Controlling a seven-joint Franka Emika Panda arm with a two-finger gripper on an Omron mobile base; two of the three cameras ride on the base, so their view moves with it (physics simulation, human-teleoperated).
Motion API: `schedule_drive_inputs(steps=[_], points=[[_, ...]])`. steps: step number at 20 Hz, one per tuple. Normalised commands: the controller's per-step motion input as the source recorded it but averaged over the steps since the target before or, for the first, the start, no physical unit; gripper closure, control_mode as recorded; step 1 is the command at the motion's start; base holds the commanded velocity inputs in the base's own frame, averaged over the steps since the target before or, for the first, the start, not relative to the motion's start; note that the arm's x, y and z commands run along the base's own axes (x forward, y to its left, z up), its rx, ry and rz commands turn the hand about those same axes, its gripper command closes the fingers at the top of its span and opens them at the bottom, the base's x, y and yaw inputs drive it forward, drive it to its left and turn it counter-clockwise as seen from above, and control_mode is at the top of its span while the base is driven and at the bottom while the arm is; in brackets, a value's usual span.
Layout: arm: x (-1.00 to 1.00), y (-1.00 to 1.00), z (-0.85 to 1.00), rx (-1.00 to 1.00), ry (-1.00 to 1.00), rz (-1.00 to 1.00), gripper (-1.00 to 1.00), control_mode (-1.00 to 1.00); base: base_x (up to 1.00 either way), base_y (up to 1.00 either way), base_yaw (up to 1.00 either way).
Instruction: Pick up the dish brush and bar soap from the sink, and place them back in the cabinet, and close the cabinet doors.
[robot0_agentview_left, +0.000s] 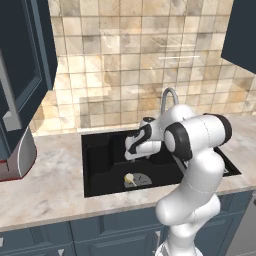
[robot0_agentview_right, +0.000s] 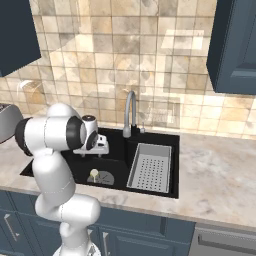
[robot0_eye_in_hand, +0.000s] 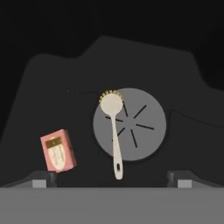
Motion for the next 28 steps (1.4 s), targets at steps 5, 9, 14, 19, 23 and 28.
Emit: schedule_drive_inputs(steps=[5,9,14,19,23,28], points=[[0.16,0.0,-0.14,0.0,0.0,0.0,-1.0,-1.0,0.0,0.0,0.0],[0.09,0.0,-0.12,0.0,0.0,0.0,-1.0,-1.0,0.0,0.0,0.0],[0.03,0.0,-0.21,0.0,0.0,0.0,-1.0,-1.0,0.0,0.0,0.0],[0.0,0.0,-0.21,0.0,0.0,0.0,-1.0,-1.0,0.0,0.0,0.0],[0.03,0.0,-0.19,0.0,0.0,0.0,-1.0,-1.0,0.0,0.0,0.0],[0.03,0.0,-0.1,0.0,0.0,0.0,-1.0,-1.0,0.0,0.0,0.0]])
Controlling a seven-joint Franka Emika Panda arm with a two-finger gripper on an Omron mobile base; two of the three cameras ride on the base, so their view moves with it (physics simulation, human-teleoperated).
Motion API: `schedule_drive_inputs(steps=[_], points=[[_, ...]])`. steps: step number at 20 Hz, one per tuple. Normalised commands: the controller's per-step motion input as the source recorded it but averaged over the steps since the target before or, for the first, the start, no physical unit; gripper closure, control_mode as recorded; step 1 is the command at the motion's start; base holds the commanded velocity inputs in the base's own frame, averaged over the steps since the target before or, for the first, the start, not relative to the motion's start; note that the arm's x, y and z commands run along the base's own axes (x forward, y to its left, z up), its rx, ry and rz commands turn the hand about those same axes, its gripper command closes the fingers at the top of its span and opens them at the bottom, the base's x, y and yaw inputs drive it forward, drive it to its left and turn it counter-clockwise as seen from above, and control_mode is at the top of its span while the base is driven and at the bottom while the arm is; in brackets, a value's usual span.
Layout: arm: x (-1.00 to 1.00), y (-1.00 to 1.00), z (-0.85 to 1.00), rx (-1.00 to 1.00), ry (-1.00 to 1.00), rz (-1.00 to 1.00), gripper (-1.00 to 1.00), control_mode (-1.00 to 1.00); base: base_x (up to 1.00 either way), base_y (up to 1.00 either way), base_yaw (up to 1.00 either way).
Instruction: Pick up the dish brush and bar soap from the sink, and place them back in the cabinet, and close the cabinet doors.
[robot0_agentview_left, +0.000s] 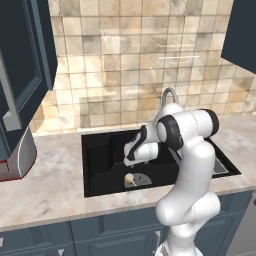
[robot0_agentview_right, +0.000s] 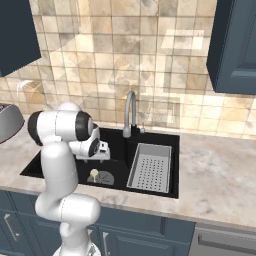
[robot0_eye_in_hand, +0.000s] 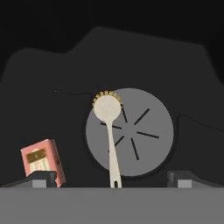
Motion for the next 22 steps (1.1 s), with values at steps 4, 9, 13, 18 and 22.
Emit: schedule_drive_inputs(steps=[4,9,13,18,22], points=[[0.06,0.01,-0.13,0.0,0.0,0.0,-1.0,-1.0,0.0,0.0,0.0],[0.0,0.0,-0.14,0.0,0.0,0.0,-1.0,-1.0,0.0,0.0,0.0],[0.02,0.0,-0.18,0.0,0.0,0.0,-1.0,-1.0,0.0,0.0,0.0],[0.01,0.0,-0.18,0.0,0.0,0.0,-1.0,-1.0,0.0,0.0,0.0],[0.01,0.0,-0.15,0.0,0.0,0.0,-1.0,-1.0,0.0,0.0,0.0]])
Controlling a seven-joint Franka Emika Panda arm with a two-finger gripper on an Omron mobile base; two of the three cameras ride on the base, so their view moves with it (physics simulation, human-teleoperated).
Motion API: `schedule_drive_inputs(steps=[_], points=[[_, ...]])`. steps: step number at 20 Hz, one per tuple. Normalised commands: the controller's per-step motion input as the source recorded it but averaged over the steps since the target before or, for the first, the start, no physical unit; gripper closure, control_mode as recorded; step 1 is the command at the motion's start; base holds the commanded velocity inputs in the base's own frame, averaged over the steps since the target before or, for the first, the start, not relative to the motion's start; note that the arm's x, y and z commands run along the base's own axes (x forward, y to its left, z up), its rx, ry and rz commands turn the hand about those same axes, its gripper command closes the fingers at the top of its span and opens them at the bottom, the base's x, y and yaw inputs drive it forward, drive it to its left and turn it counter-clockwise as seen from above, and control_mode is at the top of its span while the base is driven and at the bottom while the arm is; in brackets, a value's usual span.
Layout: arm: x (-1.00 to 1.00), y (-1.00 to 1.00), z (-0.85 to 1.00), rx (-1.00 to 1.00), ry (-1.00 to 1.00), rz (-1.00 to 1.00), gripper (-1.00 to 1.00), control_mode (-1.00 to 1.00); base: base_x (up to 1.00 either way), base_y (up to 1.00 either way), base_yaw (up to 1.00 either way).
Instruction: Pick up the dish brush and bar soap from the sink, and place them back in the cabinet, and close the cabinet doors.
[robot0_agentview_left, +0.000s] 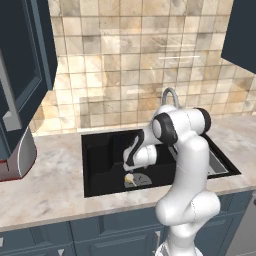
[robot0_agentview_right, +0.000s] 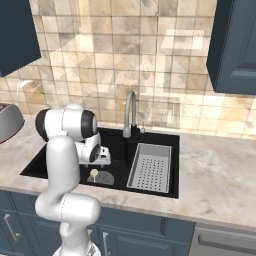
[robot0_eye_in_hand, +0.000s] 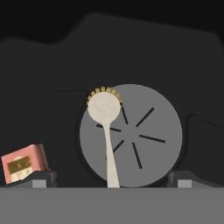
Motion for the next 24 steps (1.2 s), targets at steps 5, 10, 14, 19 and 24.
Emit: schedule_drive_inputs(steps=[5,10,14,19,24], points=[[0.0,0.0,-0.19,0.0,0.0,0.0,-1.0,-1.0,0.0,0.0,0.0],[0.0,0.0,-0.19,0.0,0.0,0.0,-1.0,-1.0,0.0,0.0,0.0],[0.0,0.0,-0.2,0.0,0.0,0.0,-1.0,-1.0,0.0,0.0,0.0],[0.0,0.05,-0.22,0.0,0.0,0.0,-1.0,-1.0,0.0,0.0,0.0],[0.0,0.09,-0.21,0.0,0.0,0.0,-1.0,-1.0,0.0,0.0,0.0]])
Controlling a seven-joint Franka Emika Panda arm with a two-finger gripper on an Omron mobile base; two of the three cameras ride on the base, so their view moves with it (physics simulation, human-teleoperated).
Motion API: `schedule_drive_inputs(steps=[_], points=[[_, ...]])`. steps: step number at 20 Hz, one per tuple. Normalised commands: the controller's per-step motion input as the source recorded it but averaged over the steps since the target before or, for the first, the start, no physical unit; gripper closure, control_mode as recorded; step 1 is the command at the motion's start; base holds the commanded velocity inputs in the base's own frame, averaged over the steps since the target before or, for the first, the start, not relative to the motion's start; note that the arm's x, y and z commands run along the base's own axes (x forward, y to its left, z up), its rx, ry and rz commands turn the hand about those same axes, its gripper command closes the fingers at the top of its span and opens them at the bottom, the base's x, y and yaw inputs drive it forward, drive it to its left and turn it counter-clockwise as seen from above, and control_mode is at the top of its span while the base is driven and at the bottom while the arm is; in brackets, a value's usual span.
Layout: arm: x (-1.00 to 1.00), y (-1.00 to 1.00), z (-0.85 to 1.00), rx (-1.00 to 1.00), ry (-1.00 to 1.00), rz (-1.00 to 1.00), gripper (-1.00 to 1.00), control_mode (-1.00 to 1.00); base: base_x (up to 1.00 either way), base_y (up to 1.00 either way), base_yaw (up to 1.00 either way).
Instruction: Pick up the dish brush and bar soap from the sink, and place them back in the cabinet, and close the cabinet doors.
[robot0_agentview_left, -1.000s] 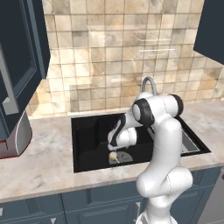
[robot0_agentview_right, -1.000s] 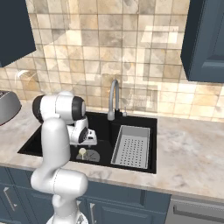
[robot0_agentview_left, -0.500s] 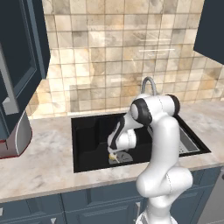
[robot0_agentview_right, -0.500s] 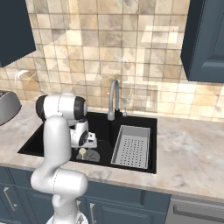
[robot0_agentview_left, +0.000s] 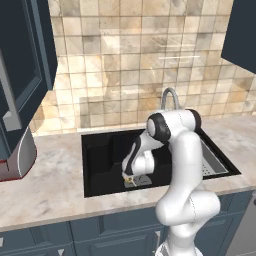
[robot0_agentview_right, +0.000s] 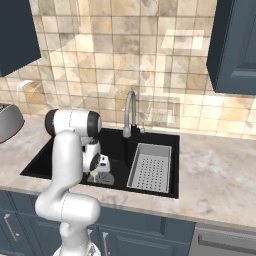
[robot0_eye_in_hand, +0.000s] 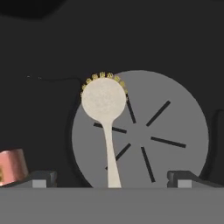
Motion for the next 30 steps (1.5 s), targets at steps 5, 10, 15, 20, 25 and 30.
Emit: schedule_drive_inputs(steps=[5,10,15,20,25,30], points=[[0.0,0.08,-0.16,0.0,0.0,0.0,-1.0,-1.0,0.0,0.0,0.0],[0.0,0.01,-0.14,0.0,0.0,0.0,-1.0,-1.0,0.0,0.0,0.0],[0.0,0.0,-0.12,0.0,0.0,0.0,-1.0,-1.0,0.0,0.0,0.0],[0.0,0.0,-0.11,0.0,0.0,0.0,-1.0,-1.0,0.0,0.0,0.0],[0.0,0.0,-0.08,0.0,0.0,0.0,-1.0,-1.0,0.0,0.0,0.0],[0.0,0.0,-0.08,0.0,0.0,0.0,-1.0,-1.0,0.0,0.0,0.0]])
